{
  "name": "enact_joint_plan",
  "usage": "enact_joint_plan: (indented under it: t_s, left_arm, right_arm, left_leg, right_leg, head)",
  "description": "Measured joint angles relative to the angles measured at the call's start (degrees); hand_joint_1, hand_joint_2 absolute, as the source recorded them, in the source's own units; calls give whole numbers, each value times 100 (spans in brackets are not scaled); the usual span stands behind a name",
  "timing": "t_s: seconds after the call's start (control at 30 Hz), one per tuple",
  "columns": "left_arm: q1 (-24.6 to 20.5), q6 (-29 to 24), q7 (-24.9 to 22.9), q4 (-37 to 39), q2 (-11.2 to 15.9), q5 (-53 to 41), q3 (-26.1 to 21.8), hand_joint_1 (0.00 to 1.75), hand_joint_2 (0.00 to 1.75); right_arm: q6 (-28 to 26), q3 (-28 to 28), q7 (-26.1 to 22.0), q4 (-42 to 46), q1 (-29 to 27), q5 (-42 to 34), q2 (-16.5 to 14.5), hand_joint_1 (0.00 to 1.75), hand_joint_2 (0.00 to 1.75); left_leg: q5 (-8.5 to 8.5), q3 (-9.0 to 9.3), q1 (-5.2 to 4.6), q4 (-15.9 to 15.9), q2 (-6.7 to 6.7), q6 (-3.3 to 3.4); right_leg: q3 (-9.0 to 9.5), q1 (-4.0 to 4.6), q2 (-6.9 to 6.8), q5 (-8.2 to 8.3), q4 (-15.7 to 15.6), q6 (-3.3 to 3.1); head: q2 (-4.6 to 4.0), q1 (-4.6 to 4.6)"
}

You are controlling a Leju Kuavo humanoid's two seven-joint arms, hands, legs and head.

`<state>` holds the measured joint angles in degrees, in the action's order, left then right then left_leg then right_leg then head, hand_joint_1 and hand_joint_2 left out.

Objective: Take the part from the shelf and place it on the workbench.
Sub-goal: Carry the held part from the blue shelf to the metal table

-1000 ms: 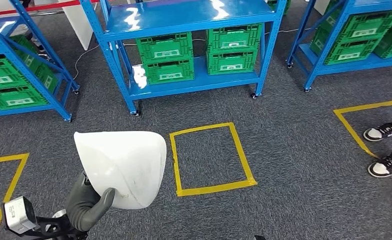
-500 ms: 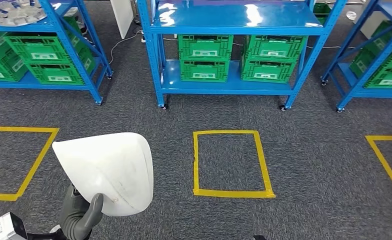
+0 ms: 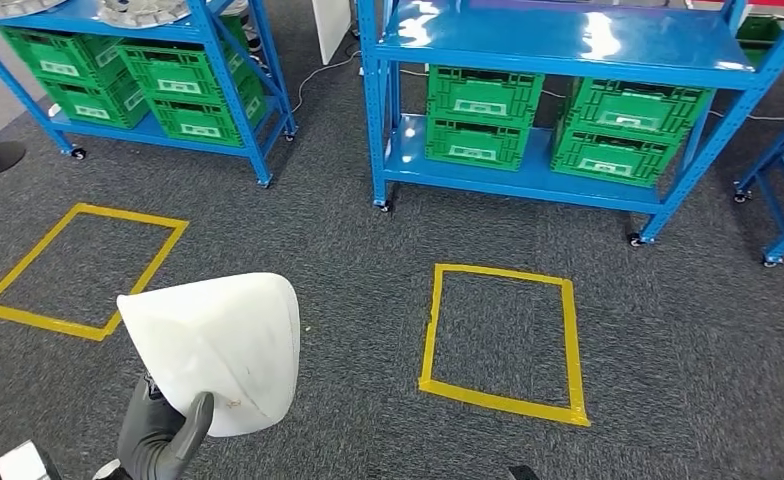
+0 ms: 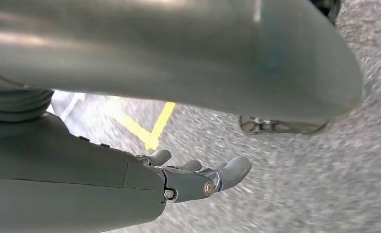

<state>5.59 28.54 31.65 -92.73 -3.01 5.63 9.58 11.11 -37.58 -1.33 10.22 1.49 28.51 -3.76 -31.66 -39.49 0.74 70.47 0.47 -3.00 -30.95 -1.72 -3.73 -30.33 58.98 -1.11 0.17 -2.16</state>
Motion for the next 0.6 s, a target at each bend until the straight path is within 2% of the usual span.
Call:
enact_joint_plan:
  t_s: [0.07,0.1,0.13,0.2,0.23,0.27,0.3,0.33,0.37,0.4,0.43,0.47,0.5,0.53,0.6]
  left_arm:
    - [-30,-69,87,44,-38,-72,20,175,175]
    - [-62,-92,130,66,-49,-72,34,175,175]
    - [-95,-119,162,88,-55,-62,46,175,175]
    - [-134,-172,178,103,-48,-36,56,175,175]
    - [-131,-200,162,83,-42,-38,54,175,175]
    - [-125,-229,138,46,-35,-44,52,175,175]
    - [-118,-251,113,2,-30,-45,50,175,175]
    - [-102,-267,89,-34,-25,-38,48,175,175]
    - [-80,-274,69,-57,-20,-17,47,175,175]
    - [-46,-274,56,-68,-16,8,47,175,175]
    - [-6,-270,52,-68,-9,30,47,175,175]
    - [25,-266,64,-61,1,44,47,175,175]
    - [43,-262,88,-51,16,43,47,175,175]
    - [49,-258,125,-40,36,31,47,175,175]
    - [50,-255,190,-29,82,-6,47,175,175]
  right_arm:
    - [0,82,-119,1,2,118,49,0,0]
    - [1,121,-117,1,2,159,87,0,0]
    - [1,151,-68,1,5,179,124,0,0]
    - [2,173,173,2,19,151,194,0,0]
    - [2,174,331,2,26,122,225,0,0]
    - [4,174,480,2,27,88,257,0,0]
    - [8,174,597,2,23,62,285,0,0]
    - [11,174,658,2,10,45,315,0,0]
    - [15,174,648,3,-10,33,333,0,0]
    - [17,173,584,3,-35,26,347,0,0]
    - [17,173,459,3,-60,24,355,0,0]
    - [17,172,303,3,-77,25,357,0,0]
    - [17,172,147,3,-84,31,357,0,0]
    - [17,172,14,3,-84,42,354,0,0]
    - [17,172,-115,1,-68,71,335,0,0]
  left_leg:
    - [313,420,-19,-755,248,43]
    - [381,549,-41,-992,334,85]
    - [394,600,-65,-1104,368,133]
    - [401,595,-87,-1138,232,225]
    - [418,610,-79,-1167,166,263]
    - [437,630,-65,-1197,99,300]
    - [460,652,-50,-1223,34,339]
    - [472,642,-48,-1232,-31,366]
    - [478,630,-55,-1229,-102,388]
    - [482,620,-64,-1223,-180,402]
    - [482,613,-72,-1214,-265,404]
    - [481,610,-76,-1200,-351,404]
    - [478,609,-76,-1180,-436,398]
    - [472,605,-74,-1155,-516,385]
    - [452,571,-83,-1105,-658,327]
  right_leg:
    - [49,3,-124,-36,0,58]
    - [73,12,-178,-53,-2,96]
    - [99,22,-234,-63,-11,136]
    - [159,23,-344,-76,-50,216]
    - [182,12,-304,-102,-40,253]
    - [160,3,-188,-179,48,278]
    - [69,0,-21,-318,267,292]
    - [-91,2,167,-496,607,290]
    - [-292,13,277,-671,996,280]
    - [-476,24,332,-782,1332,270]
    - [-585,33,354,-777,1495,258]
    - [-593,39,370,-661,1443,244]
    - [-500,39,403,-459,1184,228]
    - [-345,32,493,-249,803,209]
    - [-99,19,741,-44,222,185]
  head:
    - [0,2]
    - [0,6]
    - [0,10]
    - [0,16]
    - [0,20]
    - [0,26]
    - [0,37]
    - [0,45]
    - [0,51]
    - [0,54]
    - [0,55]
    - [0,55]
    - [0,56]
    - [0,56]
    - [0,55]
